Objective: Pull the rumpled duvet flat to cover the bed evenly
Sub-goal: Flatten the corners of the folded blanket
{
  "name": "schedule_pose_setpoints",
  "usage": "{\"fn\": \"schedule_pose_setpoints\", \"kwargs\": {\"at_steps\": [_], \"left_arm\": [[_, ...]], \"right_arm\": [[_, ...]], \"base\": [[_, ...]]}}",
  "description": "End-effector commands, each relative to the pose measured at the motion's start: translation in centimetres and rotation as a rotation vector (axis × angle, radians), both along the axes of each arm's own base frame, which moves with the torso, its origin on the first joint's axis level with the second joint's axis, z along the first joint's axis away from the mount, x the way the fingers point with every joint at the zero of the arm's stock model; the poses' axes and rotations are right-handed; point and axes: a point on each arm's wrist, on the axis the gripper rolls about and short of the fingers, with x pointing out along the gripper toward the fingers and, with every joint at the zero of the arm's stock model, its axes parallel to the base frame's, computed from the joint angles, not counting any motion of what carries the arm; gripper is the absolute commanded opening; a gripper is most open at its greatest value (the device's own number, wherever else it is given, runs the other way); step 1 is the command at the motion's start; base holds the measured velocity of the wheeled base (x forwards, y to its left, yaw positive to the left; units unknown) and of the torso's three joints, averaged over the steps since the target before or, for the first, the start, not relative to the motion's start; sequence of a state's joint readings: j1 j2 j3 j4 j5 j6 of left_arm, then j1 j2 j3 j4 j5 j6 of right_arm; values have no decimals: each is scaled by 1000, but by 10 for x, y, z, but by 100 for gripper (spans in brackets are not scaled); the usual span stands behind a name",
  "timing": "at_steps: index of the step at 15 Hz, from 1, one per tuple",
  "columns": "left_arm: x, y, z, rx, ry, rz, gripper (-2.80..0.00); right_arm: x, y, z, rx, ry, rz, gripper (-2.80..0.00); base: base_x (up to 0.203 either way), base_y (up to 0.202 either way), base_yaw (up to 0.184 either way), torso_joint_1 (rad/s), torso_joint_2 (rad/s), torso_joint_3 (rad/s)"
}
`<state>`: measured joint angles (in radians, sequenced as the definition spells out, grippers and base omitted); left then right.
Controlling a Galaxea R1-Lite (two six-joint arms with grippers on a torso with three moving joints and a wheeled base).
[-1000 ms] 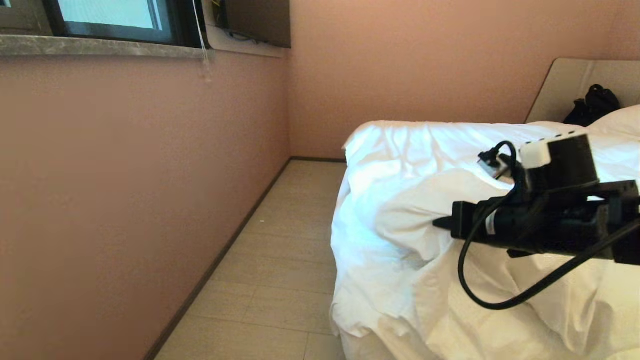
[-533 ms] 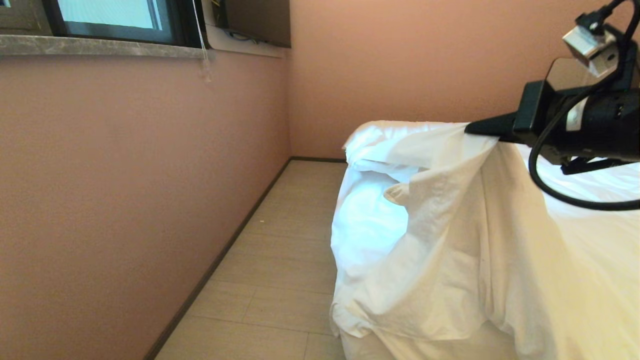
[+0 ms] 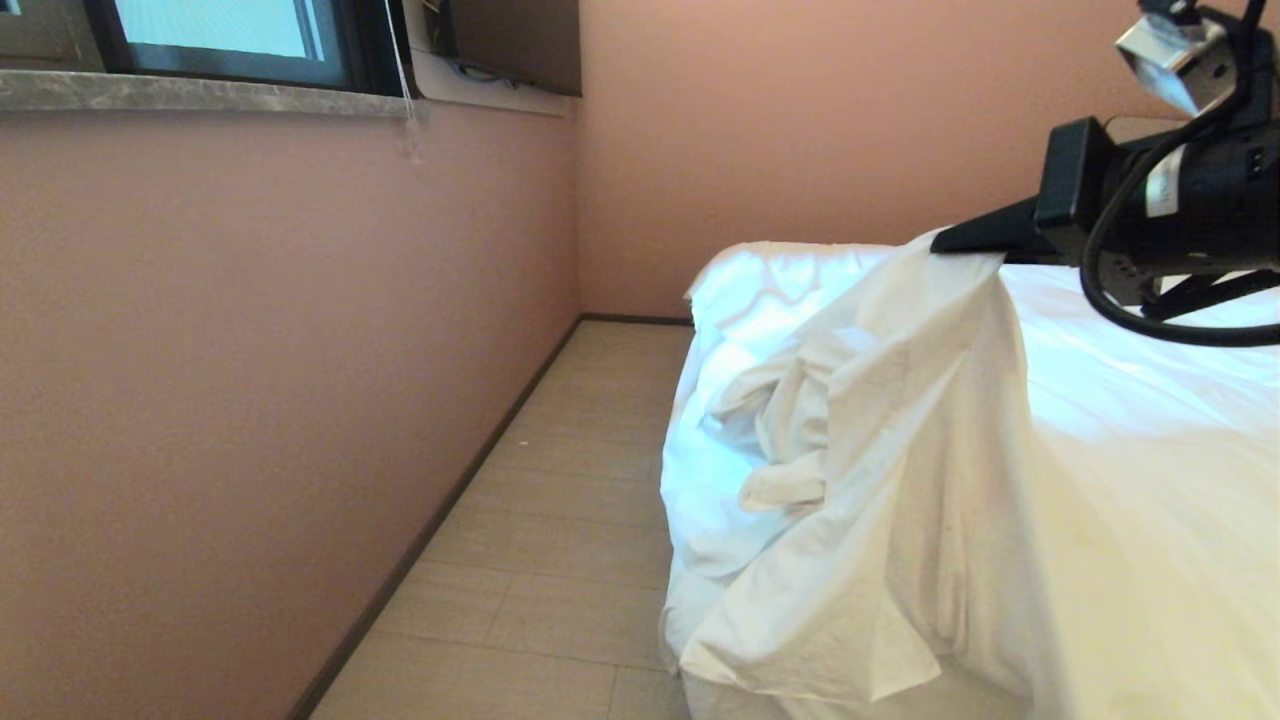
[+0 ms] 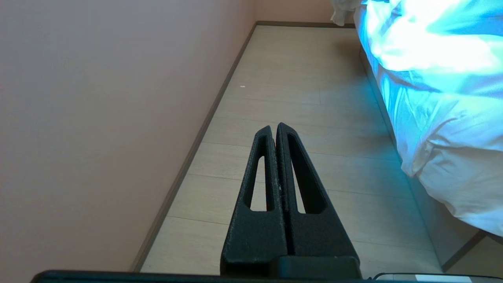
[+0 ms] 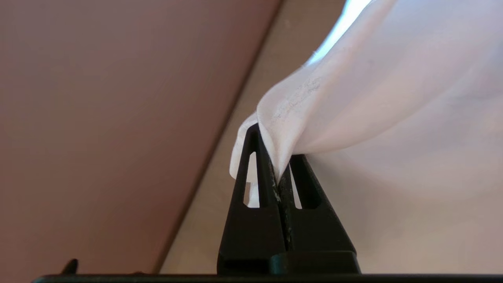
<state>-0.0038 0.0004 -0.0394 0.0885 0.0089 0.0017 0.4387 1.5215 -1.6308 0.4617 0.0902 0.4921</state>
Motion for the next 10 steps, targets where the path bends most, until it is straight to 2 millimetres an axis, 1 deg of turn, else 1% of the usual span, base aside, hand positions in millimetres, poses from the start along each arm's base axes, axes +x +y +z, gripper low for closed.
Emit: {"fn": "schedule_pose_setpoints", "kwargs": {"at_steps": [1,2,4,5,7,10], "left_arm": [[0,0,0,0,1,0,-280],[0,0,0,0,1,0,-280],[0,0,0,0,1,-2,-280],[0,0,0,0,1,-2,-280],[0,0,0,0,1,0,-280],[0,0,0,0,1,-2,-280]], "right_arm": [[26,12,-36,-63,157,-5,-280],[33,16,-50,-82,202,-5,-280],[46,23,-69,-108,264,-3,-280],[49,25,-74,-114,279,-3,-280],[63,31,-88,-130,312,-5,-280],[76,34,-81,-66,252,-37,-280]], "base": [[0,0,0,0,0,0],[0,0,0,0,0,0],[0,0,0,0,0,0],[0,0,0,0,0,0],[0,0,0,0,0,0],[0,0,0,0,0,0]]}}
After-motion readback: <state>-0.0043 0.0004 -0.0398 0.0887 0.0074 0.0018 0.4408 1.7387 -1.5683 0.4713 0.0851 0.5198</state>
